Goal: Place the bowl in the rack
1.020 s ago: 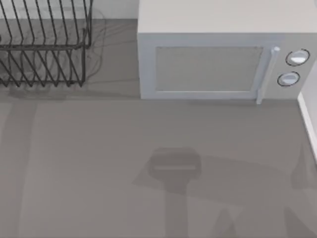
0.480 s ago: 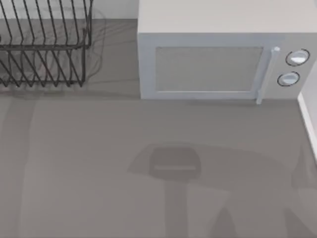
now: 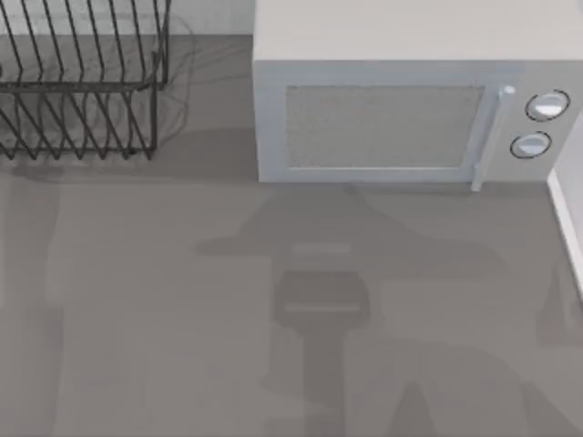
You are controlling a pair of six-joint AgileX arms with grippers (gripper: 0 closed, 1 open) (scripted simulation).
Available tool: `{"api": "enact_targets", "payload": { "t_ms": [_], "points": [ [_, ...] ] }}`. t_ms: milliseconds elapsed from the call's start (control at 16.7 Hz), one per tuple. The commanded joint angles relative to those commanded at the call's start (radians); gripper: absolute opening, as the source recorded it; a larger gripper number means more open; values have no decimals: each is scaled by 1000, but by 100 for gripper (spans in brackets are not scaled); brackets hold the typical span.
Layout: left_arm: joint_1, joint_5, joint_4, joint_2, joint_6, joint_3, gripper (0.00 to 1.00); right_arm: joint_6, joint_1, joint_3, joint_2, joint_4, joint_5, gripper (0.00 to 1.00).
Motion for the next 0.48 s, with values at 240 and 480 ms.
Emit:
{"api": "enact_targets", "payload": {
  "t_ms": [240,480],
  "points": [
    [-33,-27,293,212,0,-65,0,0,0,0,0,0,0,100],
    [-53,-43,430,323,-3,-109,0,0,0,0,0,0,0,100]
  ]
}}
